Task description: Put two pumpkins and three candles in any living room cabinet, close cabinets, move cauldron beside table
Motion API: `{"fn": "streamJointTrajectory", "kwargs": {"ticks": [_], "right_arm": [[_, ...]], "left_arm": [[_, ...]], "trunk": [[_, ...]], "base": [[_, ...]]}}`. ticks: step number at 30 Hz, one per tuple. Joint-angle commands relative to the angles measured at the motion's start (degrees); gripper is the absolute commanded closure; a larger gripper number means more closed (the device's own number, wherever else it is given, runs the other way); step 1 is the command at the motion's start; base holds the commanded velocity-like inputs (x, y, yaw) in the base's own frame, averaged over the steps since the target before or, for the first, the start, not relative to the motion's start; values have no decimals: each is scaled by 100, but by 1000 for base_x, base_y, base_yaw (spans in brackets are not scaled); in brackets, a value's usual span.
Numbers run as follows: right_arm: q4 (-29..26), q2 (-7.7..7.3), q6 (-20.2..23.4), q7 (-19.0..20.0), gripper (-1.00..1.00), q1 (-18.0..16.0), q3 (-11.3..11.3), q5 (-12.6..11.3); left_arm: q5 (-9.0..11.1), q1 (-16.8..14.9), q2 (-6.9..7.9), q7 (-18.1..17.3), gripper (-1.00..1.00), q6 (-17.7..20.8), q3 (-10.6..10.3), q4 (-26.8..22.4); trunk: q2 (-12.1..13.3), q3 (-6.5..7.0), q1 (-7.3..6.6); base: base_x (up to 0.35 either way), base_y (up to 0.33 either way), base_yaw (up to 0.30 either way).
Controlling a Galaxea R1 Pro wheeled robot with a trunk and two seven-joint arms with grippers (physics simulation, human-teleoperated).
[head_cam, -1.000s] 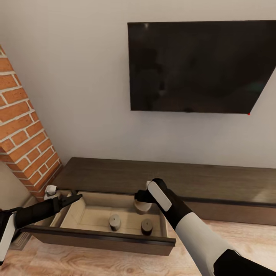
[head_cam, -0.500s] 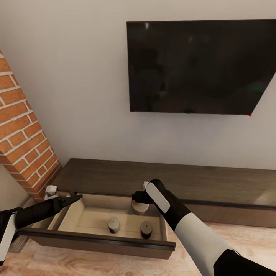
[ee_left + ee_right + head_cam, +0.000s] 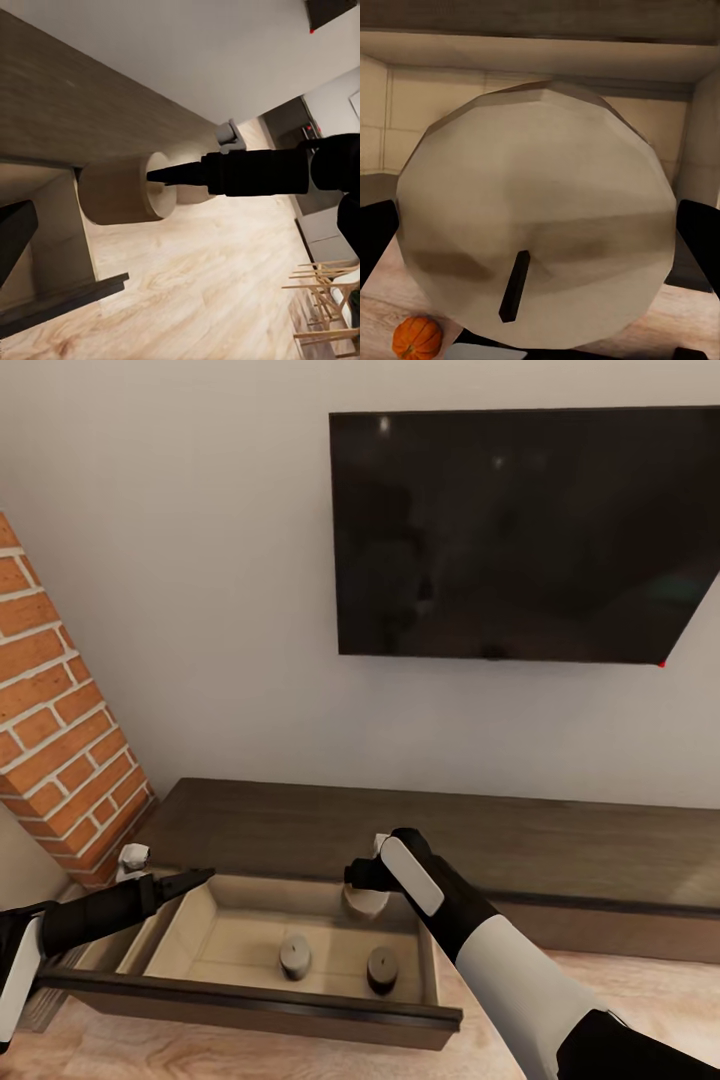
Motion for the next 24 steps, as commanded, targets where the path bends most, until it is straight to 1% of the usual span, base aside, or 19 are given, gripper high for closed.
{"fn": "streamJointTrajectory", "kwargs": {"ticks": [1, 3, 8, 11, 14, 16, 24], "right_arm": [[3, 0, -3, 0, 100, -2, 0, -2], [6, 0, -2, -6, 100, -7, 0, -2], [84, 0, -8, 12, 100, -9, 0, -2], [183, 0, 0, 192, 100, -9, 4, -2], [257, 0, 27, 600, 100, -9, 8, -2], [306, 0, 44, 761, 100, -9, 8, -2], [394, 0, 117, 896, 100, -9, 71, -2]], "left_arm": [[-18, 0, 0, 1, -100, 0, 0, 0], [-59, 0, -5, 2, -100, -2, -3, 0], [-76, 0, -16, 0, -100, -24, -6, 0], [-75, 0, -17, -3, -100, -37, -4, 0], [-75, 0, -17, -5, -100, -42, -6, 0], [-75, 0, -18, -5, -100, -43, -7, 0], [-75, 2, -16, -18, -100, -44, 3, 0]], "trunk": [[0, 0, 0], [0, 0, 0], [0, 0, 0], [0, 0, 0], [0, 0, 0], [0, 0, 0], [0, 0, 0]], "base": [[150, 0, 0], [61, 0, 0], [92, 0, 0], [26, 0, 0], [8, 0, 0], [3, 0, 0], [0, 0, 0]]}}
